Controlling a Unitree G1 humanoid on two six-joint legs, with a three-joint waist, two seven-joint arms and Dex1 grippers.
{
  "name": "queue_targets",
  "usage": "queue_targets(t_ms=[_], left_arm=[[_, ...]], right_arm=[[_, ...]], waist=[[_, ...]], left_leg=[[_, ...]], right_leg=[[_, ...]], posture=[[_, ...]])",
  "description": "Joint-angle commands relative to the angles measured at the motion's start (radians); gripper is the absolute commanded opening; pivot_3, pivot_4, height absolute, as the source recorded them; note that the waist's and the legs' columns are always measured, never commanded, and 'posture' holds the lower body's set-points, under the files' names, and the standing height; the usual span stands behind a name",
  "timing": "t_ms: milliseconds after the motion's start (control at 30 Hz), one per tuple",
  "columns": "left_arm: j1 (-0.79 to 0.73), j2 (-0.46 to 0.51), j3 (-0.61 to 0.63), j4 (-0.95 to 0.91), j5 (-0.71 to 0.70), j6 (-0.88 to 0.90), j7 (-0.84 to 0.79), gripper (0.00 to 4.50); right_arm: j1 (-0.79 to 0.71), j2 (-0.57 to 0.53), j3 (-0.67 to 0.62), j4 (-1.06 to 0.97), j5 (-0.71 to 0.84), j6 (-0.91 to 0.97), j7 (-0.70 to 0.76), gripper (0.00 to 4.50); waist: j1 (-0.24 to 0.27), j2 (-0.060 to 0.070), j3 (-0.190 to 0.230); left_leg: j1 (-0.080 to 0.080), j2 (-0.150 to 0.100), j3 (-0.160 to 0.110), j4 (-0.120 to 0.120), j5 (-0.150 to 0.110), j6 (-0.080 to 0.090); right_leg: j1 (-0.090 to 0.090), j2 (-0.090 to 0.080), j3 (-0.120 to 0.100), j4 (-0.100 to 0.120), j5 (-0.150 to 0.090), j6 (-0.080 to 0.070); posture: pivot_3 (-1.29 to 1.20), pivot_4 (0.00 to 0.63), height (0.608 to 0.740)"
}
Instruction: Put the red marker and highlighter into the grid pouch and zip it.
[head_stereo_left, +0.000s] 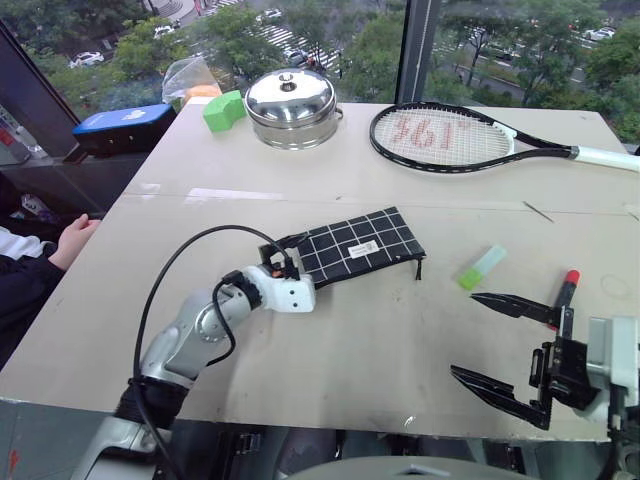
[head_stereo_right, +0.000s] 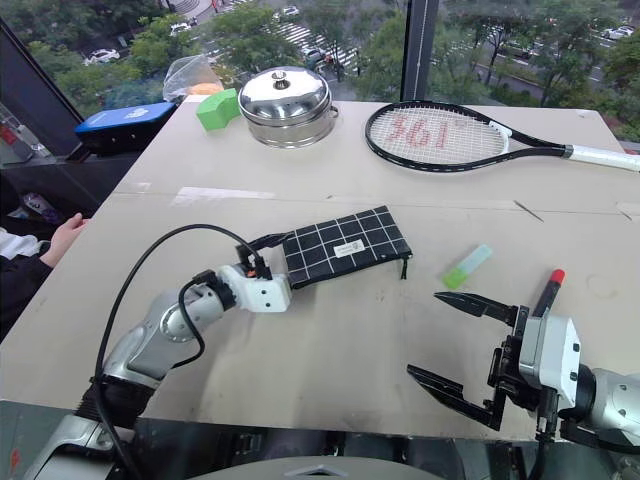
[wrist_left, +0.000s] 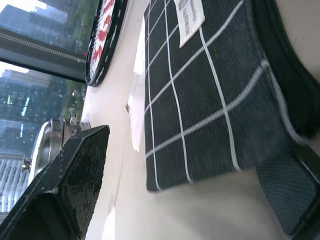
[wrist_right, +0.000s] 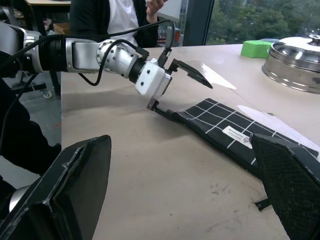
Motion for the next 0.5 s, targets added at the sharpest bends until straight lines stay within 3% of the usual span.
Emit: queue_targets(t_ms=[33, 167, 300, 333, 367, 500], left_arm=[[-0.011, -0.023, -0.084, 0.067, 0.045, 0.046, -0.026, 4.40], [-0.023, -0.019, -0.114, 0.097, 0.034, 0.071, -0.068, 3.11], [-0.025, -0.006, -0.116, 0.104, -0.008, 0.060, -0.096, 1.04], [-0.024, -0.006, -0.112, 0.098, -0.031, 0.055, -0.107, 0.31], [-0.022, -0.004, -0.106, 0.087, -0.052, 0.050, -0.118, 0.05], [-0.001, -0.003, -0.060, 0.005, -0.176, 0.102, -0.187, 0.05]], right_arm=[[0.006, 0.008, 0.001, -0.042, 0.001, -0.019, -0.019, 4.50], [0.016, 0.016, 0.004, -0.054, -0.007, -0.021, -0.040, 4.50], [0.033, 0.040, 0.024, -0.059, -0.046, -0.026, -0.074, 4.50], [0.026, 0.043, 0.035, -0.059, -0.059, -0.017, -0.094, 4.50], [0.015, 0.052, 0.047, -0.059, -0.077, -0.008, -0.127, 4.50], [-0.065, 0.050, 0.137, -0.062, -0.111, 0.150, -0.287, 4.50]], waist=[[0.000, 0.000, -0.001], [-0.001, 0.000, -0.001], [-0.004, 0.002, -0.003], [-0.006, 0.003, -0.003], [-0.008, 0.003, -0.004], [-0.020, 0.006, -0.006]], left_leg=[[0.000, 0.000, 0.000, 0.000, 0.000, 0.000], [0.000, 0.000, 0.000, 0.000, 0.000, 0.000], [0.000, 0.000, -0.001, 0.000, 0.000, 0.000], [0.000, 0.000, 0.000, 0.000, 0.000, 0.000], [0.000, 0.000, 0.000, 0.000, 0.000, 0.000], [0.001, 0.000, 0.000, -0.001, 0.000, 0.000]], right_leg=[[0.000, 0.000, 0.000, 0.000, 0.000, 0.000], [0.000, 0.001, 0.000, 0.000, 0.000, 0.000], [0.000, 0.001, -0.001, 0.001, 0.000, 0.000], [0.000, 0.001, 0.000, 0.001, 0.000, 0.000], [0.000, 0.000, 0.000, 0.001, 0.000, 0.000], [0.000, 0.000, 0.001, 0.001, 0.000, 0.000]], posture=[[0.00, 0.150, 0.740], [0.00, 0.150, 0.740], [0.00, 0.150, 0.740], [0.00, 0.150, 0.740], [0.00, 0.150, 0.740], [0.00, 0.150, 0.740]])
